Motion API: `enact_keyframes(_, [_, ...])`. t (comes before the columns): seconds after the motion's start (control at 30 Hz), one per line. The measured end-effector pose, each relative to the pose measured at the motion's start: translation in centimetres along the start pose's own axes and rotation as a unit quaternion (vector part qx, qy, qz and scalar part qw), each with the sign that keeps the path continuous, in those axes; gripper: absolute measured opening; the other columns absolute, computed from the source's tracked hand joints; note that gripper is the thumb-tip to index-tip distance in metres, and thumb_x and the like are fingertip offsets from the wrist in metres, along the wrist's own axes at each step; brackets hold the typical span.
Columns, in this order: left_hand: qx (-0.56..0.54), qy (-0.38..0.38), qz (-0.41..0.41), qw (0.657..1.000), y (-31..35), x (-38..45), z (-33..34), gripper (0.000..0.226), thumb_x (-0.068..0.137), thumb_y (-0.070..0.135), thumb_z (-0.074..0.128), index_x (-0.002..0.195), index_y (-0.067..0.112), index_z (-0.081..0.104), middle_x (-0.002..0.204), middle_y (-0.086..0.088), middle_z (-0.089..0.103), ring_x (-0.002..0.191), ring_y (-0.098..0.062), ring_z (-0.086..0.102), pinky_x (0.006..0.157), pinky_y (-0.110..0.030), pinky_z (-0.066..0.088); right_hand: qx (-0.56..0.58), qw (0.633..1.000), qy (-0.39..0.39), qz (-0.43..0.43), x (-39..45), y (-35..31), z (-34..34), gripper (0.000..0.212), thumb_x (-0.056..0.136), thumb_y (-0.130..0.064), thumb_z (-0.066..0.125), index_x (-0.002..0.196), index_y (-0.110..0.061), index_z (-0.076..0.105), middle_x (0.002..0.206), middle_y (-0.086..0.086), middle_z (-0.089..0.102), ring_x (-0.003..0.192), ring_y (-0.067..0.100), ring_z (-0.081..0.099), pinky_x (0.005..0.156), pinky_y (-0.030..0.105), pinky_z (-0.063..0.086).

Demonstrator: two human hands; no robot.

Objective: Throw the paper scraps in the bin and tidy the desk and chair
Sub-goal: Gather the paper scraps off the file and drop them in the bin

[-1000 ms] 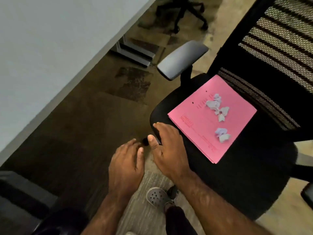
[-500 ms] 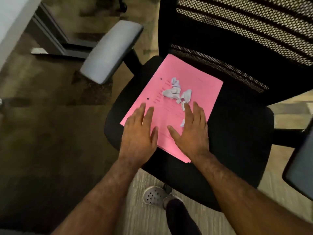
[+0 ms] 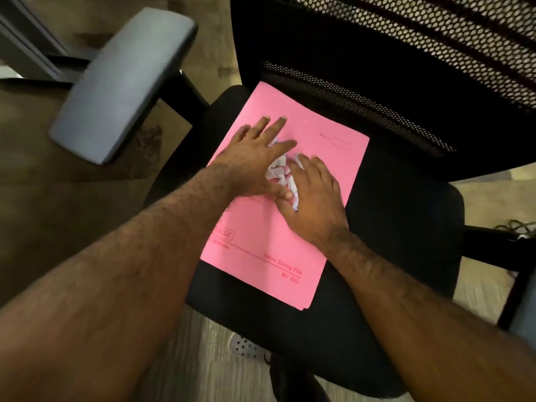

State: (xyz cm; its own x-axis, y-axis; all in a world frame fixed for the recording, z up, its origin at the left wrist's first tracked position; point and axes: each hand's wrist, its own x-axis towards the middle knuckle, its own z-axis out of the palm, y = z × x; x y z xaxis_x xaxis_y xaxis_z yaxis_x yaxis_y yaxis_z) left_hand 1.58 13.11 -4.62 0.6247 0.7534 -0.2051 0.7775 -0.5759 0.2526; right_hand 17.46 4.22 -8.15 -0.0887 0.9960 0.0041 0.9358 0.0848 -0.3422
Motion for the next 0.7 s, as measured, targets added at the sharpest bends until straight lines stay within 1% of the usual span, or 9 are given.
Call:
enact_keyframes(0.07, [0.004,0.019,0.008,1.000,0.5,-0.2,1.0,0.077,0.081,0.070,0.046,0.143,0.027,0.038,0.161,-0.008,0.017,0.148,-0.028,0.012,0.118,-0.046,0.009,0.011,0.999,0.028,-0.010,0.0,0.1,0.0,0.053,0.087,-0.037,0.057,0.134,-0.015,0.047,0.140,0.010,0.048,0.132,0.028,0.039,0.106,0.046,0.036])
enact_keyframes(0.13, [0.021,0.069,0.004,0.997,1.0,-0.9,1.9,0.059,0.090,0.061,0.039,0.130,0.020,0.053,0.146,-0.012,0.042,0.137,-0.031,0.034,0.113,-0.046,0.026,0.000,0.999,0.049,-0.016,0.0,0.1,-0.1,0.041,0.085,-0.034,0.058,0.120,-0.014,0.055,0.125,0.010,0.055,0.115,0.028,0.049,0.092,0.043,0.043])
enact_keyframes(0.2, [0.045,0.122,0.000,0.991,1.4,-1.7,2.6,0.050,0.095,0.053,0.037,0.114,0.013,0.060,0.123,-0.014,0.056,0.113,-0.032,0.049,0.094,-0.046,0.042,-0.025,0.998,0.060,-0.020,-0.1,-0.1,-0.2,0.031,0.084,-0.034,0.059,0.107,-0.014,0.058,0.110,0.009,0.057,0.096,0.027,0.052,0.078,0.042,0.047])
enact_keyframes(0.23, [0.057,0.149,0.003,0.987,1.5,-2.1,2.9,0.045,0.096,0.048,0.039,0.106,0.011,0.061,0.111,-0.015,0.058,0.100,-0.032,0.052,0.083,-0.045,0.044,-0.033,0.997,0.067,-0.021,0.0,-0.2,-0.2,0.027,0.085,-0.034,0.059,0.102,-0.013,0.059,0.103,0.009,0.057,0.089,0.026,0.052,0.072,0.041,0.047])
enact_keyframes(0.33, [0.075,0.200,0.000,0.977,2.2,-3.0,3.2,0.031,0.097,0.031,0.048,0.086,0.005,0.061,0.083,-0.015,0.060,0.071,-0.031,0.051,0.057,-0.038,0.040,-0.059,0.995,0.081,-0.020,0.2,-0.4,-0.4,0.025,0.091,-0.035,0.055,0.093,-0.011,0.061,0.092,0.009,0.057,0.079,0.024,0.050,0.058,0.036,0.045])
enact_keyframes(0.4, [0.068,0.174,-0.045,0.981,2.5,-3.6,3.2,0.034,0.098,0.034,0.042,0.088,0.007,0.061,0.078,-0.009,0.058,0.065,-0.026,0.047,0.049,-0.032,0.035,-0.077,0.993,0.082,-0.017,0.7,-0.5,-0.5,0.029,0.094,-0.036,0.052,0.090,-0.009,0.062,0.090,0.010,0.057,0.077,0.025,0.051,0.052,0.034,0.042])
enact_keyframes(0.5, [0.052,0.122,-0.101,0.986,2.5,-4.2,3.4,0.048,0.099,0.043,0.022,0.092,0.013,0.058,0.075,0.001,0.043,0.065,-0.018,0.040,0.052,-0.032,0.032,-0.076,0.993,0.089,-0.008,1.5,-0.5,-0.7,0.034,0.095,-0.037,0.052,0.082,-0.008,0.063,0.084,0.010,0.058,0.073,0.026,0.052,0.047,0.030,0.034])
enact_keyframes(0.6, [0.037,0.113,-0.128,0.985,2.5,-4.4,3.3,0.053,0.097,0.044,0.015,0.087,0.014,0.058,0.071,0.003,0.043,0.063,-0.017,0.043,0.055,-0.032,0.035,-0.043,0.995,0.086,0.004,2.5,-0.5,-0.8,0.039,0.096,-0.036,0.051,0.074,-0.006,0.062,0.073,0.010,0.057,0.061,0.024,0.049,0.049,0.029,0.031])
enact_keyframes(0.7, [0.034,0.125,-0.146,0.981,2.3,-5.2,3.2,0.050,0.099,0.040,0.021,0.080,0.014,0.059,0.067,0.004,0.044,0.059,-0.017,0.044,0.055,-0.031,0.035,0.001,0.995,0.094,0.015,3.4,-0.8,-1.3,0.038,0.098,-0.030,0.051,0.072,-0.004,0.062,0.064,0.009,0.057,0.051,0.020,0.046,0.048,0.033,0.043])
